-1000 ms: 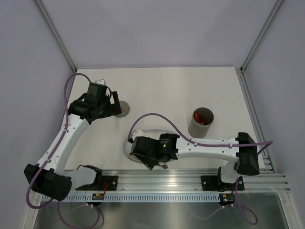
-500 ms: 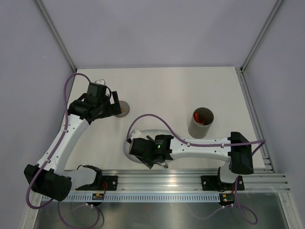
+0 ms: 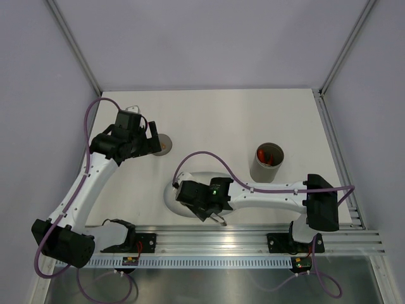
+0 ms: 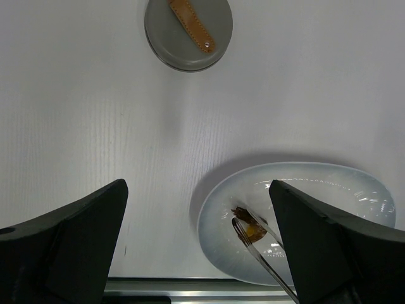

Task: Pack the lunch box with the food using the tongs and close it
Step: Pick up the fake food from the plate, then place the fake food in the packing box.

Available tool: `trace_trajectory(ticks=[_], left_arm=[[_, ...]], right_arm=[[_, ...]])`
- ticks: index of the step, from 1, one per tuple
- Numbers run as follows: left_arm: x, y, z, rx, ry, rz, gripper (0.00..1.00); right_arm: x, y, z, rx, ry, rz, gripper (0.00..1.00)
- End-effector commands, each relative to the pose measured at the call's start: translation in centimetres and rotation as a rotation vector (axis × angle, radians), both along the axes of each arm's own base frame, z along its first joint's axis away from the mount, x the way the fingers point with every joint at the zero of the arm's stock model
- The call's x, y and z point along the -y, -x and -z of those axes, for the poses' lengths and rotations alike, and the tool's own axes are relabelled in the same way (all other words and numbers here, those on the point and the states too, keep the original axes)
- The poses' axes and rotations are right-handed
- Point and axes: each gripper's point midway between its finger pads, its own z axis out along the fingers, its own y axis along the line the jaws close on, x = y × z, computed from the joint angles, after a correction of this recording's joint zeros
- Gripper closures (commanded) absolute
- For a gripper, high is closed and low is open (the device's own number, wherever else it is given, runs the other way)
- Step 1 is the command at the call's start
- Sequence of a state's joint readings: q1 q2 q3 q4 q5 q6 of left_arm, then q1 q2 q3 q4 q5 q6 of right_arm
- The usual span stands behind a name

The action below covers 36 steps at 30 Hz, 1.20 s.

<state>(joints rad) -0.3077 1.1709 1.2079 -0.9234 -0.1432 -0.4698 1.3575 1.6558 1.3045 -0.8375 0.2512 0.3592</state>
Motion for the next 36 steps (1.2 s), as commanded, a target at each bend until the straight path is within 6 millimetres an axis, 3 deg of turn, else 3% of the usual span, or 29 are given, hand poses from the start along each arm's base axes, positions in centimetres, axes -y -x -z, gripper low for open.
trace_trajectory(ticks=[1,4,7,8,10,18,24,31,36], left_arm=[[0.0,-0.4,-1.1,0.055,0.014,0.003,0.01],[0.0,-0.3,-1.0,0.053,0.015,0.004,0.01],[0.1,-0.3,-0.9,0.052,0.02,0.006,0.01],[0.1,-0.3,-0.9,0.051,0.018,0.008,0.01],[0.1,-0.4,-1.0,0.055,0.02,0.007,0.01],[0.3,-0.6,-0.8,0.048,0.024,0.009,0.01],[0.4,-0.6,-0.5,0.041,0.025,0.012,0.01],[0.3,-0.6,-0.5,0.042,0.021,0.009,0.01],[0.4,-0.7,-0.6,0.042,0.025,0.014,0.01]], right_arm=[[-1.0,-0.1,-1.5,-0.014,-0.089,0.005,0.54],[-1.0,-0.3,-1.6,-0.02,-0.096,0.011,0.55],[-1.0,-0.5,-2.0,-0.011,-0.101,0.012,0.67],[-0.9,-0.6,-2.2,-0.003,-0.101,0.019,0.76],[-0.6,-0.9,-2.8,0.014,-0.109,0.034,0.81],[1.4,-3.0,-6.8,0.132,-0.135,0.155,0.84],[4.1,-4.9,-9.5,0.197,-0.134,0.295,0.84],[9.4,-6.7,-13.3,0.276,-0.133,0.46,0.83],[13.8,-7.3,-14.7,0.319,-0.109,0.581,0.82]])
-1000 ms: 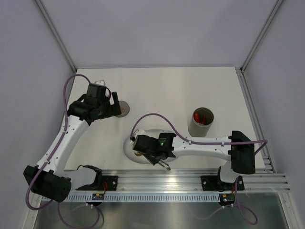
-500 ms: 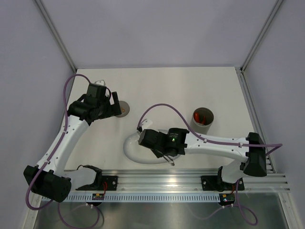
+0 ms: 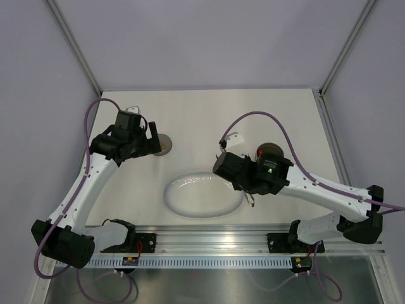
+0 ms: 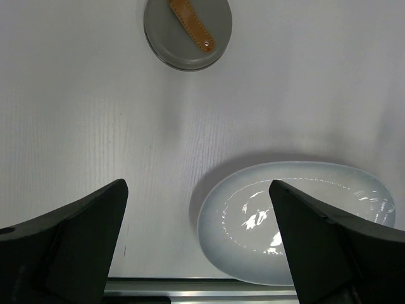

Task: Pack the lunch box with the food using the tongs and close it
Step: Place the fake food in the packing box.

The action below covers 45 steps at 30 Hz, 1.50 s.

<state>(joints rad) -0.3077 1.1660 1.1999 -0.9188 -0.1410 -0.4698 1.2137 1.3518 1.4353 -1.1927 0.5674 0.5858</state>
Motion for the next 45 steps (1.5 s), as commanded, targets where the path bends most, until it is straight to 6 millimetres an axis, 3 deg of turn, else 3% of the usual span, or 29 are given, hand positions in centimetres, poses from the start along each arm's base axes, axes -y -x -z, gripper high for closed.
trace_trajectory(ticks=[1,10,15,32,45], left_arm=[[0.5,-0.8,-0.8,0.044,0.025,0.014,0.01],[0.8,-0.8,-0.8,0.041,0.04,0.021,0.01],[1.0,-0.9,-0.9,0.043,0.051,0.026,0.01],[1.2,-1.3,-1.3,0.047,0.057,0.032,0.01],[1.4,-1.3,-1.2,0.044,0.062,0.039,0.01]], right_arm=[[4.8,-0.8,-2.6,0.076,0.025,0.146,0.82],[11.3,0.1,-4.0,0.11,0.025,0.34,0.82],[13.8,0.9,-4.4,0.124,-0.004,0.425,0.82],[16.8,2.6,-0.4,0.05,-0.005,0.539,0.82],[17.8,2.8,0.5,0.039,0.004,0.581,0.77]])
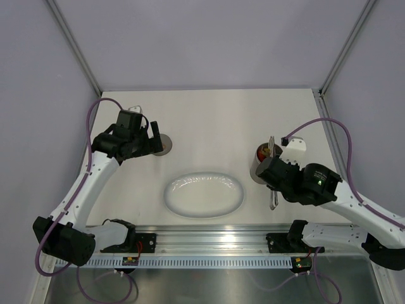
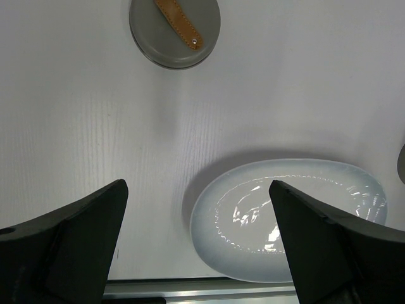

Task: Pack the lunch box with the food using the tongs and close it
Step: Place the fake food in the packing box.

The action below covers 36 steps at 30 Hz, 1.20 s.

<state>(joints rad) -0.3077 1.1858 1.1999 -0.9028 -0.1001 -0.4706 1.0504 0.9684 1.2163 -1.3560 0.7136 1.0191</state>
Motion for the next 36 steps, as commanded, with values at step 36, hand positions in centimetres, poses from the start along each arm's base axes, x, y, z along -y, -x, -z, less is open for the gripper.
trace_trajectory(ticks=[36], left_arm=[[0.5,-1.4,-0.3,0.035,0.022,0.005,0.01]], right_arm=[[2.0,-2.3,-7.0,0.116,0.215,-0.058,0.91]])
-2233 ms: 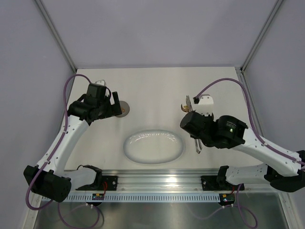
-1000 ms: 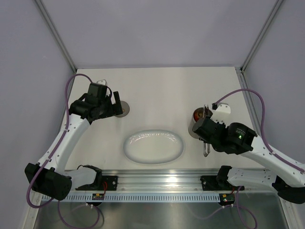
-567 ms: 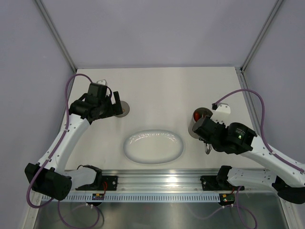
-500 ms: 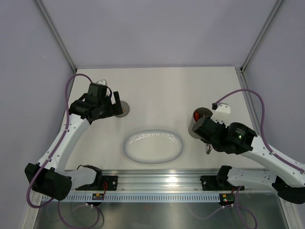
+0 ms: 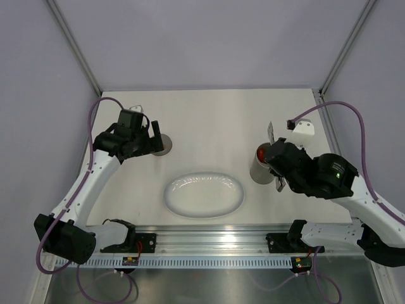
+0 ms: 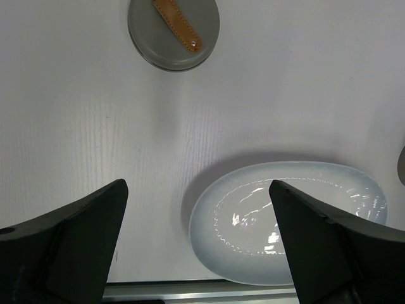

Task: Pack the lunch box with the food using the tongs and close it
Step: Place the fake food in the packing box, then place the clamp at the center of the board.

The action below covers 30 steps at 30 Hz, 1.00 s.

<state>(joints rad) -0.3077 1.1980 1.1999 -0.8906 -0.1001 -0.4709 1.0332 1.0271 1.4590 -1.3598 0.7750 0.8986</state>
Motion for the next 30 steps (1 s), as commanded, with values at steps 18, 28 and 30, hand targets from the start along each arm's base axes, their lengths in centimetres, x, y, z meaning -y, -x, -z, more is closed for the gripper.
trace_trajectory(ticks=[18,28,30], left_arm=[[0.1,-0.8,-0.5,0.035,0.007,0.001,0.01],[0.2,-0.8,-0.5,0.037,0.016,0.005,0.01],[0.2,-0.7,-0.5,0.037,0.015,0.004,0.01]], right_arm=[[2.2,-15.2,1.6,0.029,0.283,-0.068,0.91],[10.6,-22.3,7.1,-0.068,0.224,0.061,0.89],[12.0,-23.1,9.1,-0.092,0.231,0.096,0.9]])
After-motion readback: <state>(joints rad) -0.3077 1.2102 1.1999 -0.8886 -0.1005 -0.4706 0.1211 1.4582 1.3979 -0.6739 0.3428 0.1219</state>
